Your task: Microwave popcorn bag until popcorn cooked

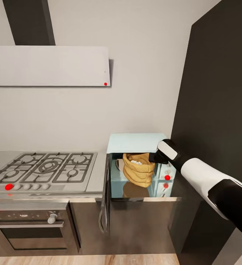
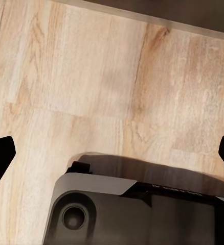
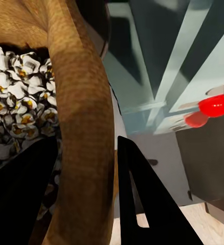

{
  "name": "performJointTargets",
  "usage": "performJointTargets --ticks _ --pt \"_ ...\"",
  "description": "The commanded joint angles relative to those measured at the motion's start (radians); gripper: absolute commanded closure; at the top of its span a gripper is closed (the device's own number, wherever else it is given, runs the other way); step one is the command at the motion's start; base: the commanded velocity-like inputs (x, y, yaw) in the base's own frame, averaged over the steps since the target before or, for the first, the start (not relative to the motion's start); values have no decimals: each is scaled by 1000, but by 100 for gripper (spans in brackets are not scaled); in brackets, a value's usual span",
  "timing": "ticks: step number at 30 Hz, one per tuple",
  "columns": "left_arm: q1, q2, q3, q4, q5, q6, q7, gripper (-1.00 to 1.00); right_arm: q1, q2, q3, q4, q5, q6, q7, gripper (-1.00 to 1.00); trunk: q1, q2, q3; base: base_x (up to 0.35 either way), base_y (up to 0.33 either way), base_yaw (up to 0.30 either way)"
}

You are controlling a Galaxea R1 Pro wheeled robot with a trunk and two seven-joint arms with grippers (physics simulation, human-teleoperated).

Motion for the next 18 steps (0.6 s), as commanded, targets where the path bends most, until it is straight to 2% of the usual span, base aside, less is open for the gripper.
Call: performJointTargets --ticks 1,9,14,18 --pt "-1 0 1 1 2 -3 1 -100 -20 -1 5 -4 21 1 -10 100 0 -2 -2 0 0 0" --pt "-1 0 1 1 1 -3 1 -100 -19 -1 5 -4 21 0 -9 100 0 -2 -2 3 0 0" --pt "-1 0 1 1 1 -3 1 -100 -19 -1 5 -4 21 -2 -9 100 0 -2 -2 241 0 0" --pt "-1 0 1 0 1 -3 1 -100 -19 -1 5 -4 21 -2 -9 100 0 -2 -2 79 0 0"
